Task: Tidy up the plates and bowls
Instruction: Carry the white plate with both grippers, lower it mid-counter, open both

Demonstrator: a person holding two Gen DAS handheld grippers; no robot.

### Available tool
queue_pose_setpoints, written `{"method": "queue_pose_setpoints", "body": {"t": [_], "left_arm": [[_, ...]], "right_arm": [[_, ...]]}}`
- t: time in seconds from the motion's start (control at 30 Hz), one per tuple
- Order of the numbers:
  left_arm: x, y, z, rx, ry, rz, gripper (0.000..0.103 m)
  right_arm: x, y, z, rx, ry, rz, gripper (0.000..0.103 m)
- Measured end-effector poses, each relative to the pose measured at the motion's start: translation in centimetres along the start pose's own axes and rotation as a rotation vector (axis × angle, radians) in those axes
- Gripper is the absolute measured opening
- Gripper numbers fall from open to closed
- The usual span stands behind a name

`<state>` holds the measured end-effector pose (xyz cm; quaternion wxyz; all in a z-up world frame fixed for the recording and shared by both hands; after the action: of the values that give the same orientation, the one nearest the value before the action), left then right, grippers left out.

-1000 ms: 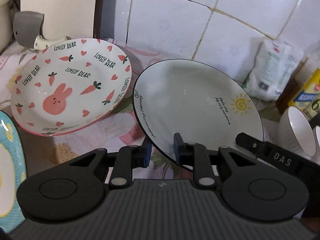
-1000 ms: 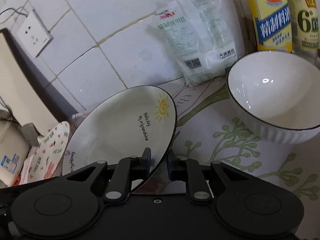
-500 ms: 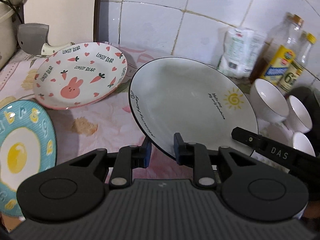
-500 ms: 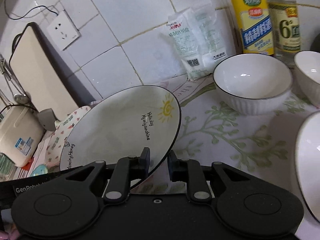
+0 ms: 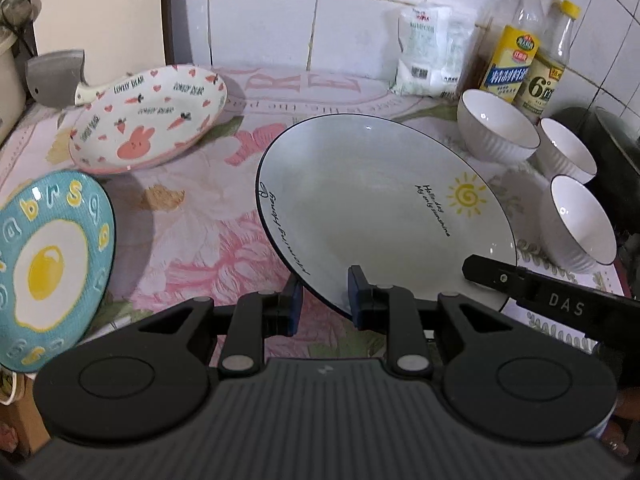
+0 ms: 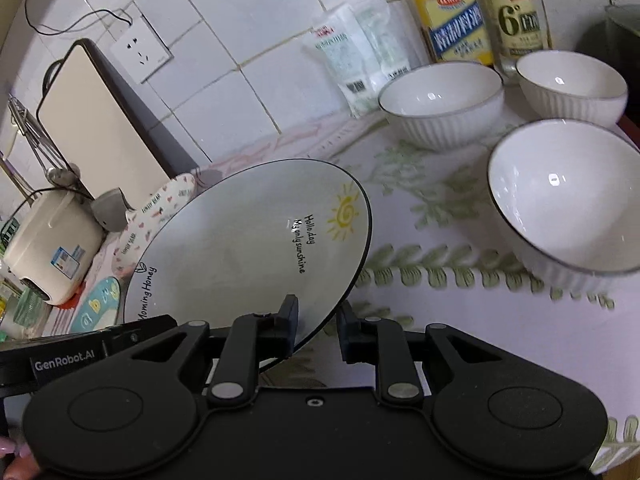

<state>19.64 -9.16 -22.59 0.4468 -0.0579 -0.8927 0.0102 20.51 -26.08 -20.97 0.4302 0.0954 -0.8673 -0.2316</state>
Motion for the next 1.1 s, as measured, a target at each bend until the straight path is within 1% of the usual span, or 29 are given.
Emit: {"method": "queue_pose_setpoints", "body": {"t": [0.13,0.23,0.27,0.37,0.53,0.6,0.7,0.77,0.83,0.9,0.93,0.97,1.03,1.07,1.1], "left_arm": [[-0.9,-0.1,0.7,0.013,0.011,0.012,0.022],[-1.4,0.2,1.1,0.028,0.021,0.009,0.022],[-1.6,0.3,1.1,0.031,0.025,0.015,0.022],[-2.0,0.7,1.2,0.054,0.052,0.053,0.022],[-2.0,0.4,1.3,0.053,0.064,0.054,0.023],[-2.2,0.4,1.6,0.069,0.085,0.064,0.023],[-2.7,0.5,2.2,0.109,0.131,0.074,0.023],[-2.7,0.5,2.4,0.126,0.14,0.076,0.023],[-2.4,0.3,2.4,0.12,0.168,0.073,0.024],[-1.7,0.1,2.3,0.086,0.176,0.054,0.024],[-1.3,0.0,2.3,0.066,0.176,0.046,0.026],[-0.7,-0.1,2.2,0.047,0.177,0.042,0.028],[0.5,-0.4,2.1,0.011,0.173,0.045,0.033],[1.3,-0.5,2.0,-0.005,0.165,0.047,0.034],[2.1,-0.6,2.0,-0.021,0.154,0.05,0.037]], "right_arm": [[-0.3,-0.3,0.5,0.022,0.013,0.03,0.025],[-0.8,-0.4,0.6,0.016,0.024,0.028,0.025],[-0.9,-0.4,0.5,0.013,0.023,0.031,0.025],[-1.1,-0.1,0.7,0.063,0.034,0.054,0.026],[-1.0,-0.3,0.6,0.046,0.034,0.057,0.025],[-1.0,-0.4,0.6,0.047,0.037,0.068,0.025],[-1.2,-0.1,0.9,0.103,0.055,0.113,0.027],[-1.1,0.0,0.9,0.118,0.067,0.125,0.03],[-0.8,0.3,0.9,0.149,0.076,0.148,0.032],[0.0,0.9,0.8,0.188,0.074,0.159,0.039],[0.5,1.2,0.7,0.198,0.069,0.164,0.045],[1.3,1.6,0.6,0.208,0.063,0.172,0.049],[2.6,2.3,0.5,0.225,0.051,0.176,0.051],[3.4,2.7,0.4,0.234,0.043,0.182,0.053],[4.2,3.2,0.4,0.246,0.033,0.187,0.055]]}}
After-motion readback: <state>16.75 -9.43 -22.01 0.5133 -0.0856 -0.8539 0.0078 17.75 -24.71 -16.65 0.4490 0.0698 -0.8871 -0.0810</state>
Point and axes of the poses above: each gripper's, at about its wrist camera, not at the fingertips, and x roughly against the way its jaws point, y to its left, z to its underside, the point moved 9 cm from there along -x, roughly the way its jaws point, and after that the axes turned 5 degrees about -z, right-handed, at the moved point
